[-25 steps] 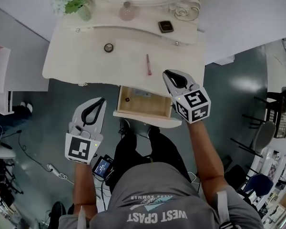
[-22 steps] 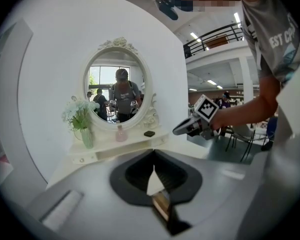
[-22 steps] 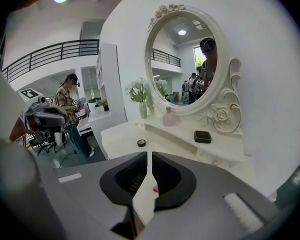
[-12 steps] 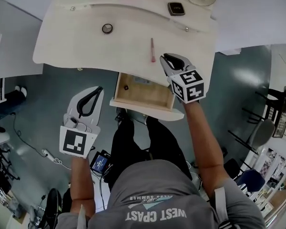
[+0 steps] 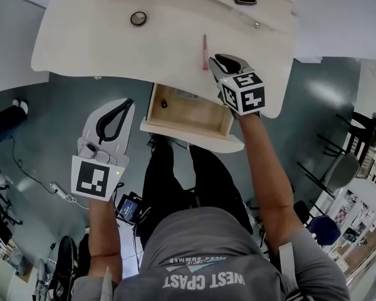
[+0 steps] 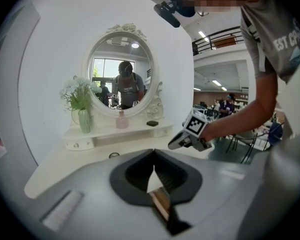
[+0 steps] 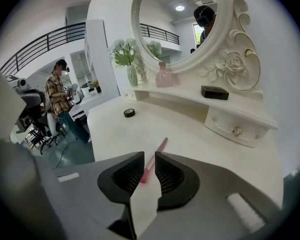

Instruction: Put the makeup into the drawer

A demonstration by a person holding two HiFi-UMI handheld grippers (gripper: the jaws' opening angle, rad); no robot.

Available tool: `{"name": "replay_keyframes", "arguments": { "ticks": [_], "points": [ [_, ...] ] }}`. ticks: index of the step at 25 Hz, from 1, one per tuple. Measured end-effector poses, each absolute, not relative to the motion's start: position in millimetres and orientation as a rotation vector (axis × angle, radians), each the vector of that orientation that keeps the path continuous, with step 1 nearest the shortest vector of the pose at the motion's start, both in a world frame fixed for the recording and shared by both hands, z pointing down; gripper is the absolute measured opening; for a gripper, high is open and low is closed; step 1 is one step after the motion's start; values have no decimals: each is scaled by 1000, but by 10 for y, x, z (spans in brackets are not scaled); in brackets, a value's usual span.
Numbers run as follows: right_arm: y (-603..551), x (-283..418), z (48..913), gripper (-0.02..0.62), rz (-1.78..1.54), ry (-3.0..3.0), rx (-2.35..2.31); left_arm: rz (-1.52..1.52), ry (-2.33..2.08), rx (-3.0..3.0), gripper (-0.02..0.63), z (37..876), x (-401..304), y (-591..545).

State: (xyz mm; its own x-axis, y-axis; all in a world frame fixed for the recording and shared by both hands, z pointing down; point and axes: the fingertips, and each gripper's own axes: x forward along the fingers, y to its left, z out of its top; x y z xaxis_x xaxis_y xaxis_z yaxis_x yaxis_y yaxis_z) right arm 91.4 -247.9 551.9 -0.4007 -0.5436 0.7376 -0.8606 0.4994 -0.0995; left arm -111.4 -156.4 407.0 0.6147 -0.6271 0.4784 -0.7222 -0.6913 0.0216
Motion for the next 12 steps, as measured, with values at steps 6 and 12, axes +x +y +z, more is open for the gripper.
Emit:
{"name": "replay_keyframes", "arguments": {
  "ticks": [6, 12],
  "points": [
    [-2531, 861, 5858, 85, 675, -2054, 1103, 664, -1112, 2610, 2, 4238, -1120, -1611],
    [-2591, 872, 6050, 58, 665, -1999, 1095, 660, -1109, 2592, 2, 4398, -1113, -1641]
  ]
}}
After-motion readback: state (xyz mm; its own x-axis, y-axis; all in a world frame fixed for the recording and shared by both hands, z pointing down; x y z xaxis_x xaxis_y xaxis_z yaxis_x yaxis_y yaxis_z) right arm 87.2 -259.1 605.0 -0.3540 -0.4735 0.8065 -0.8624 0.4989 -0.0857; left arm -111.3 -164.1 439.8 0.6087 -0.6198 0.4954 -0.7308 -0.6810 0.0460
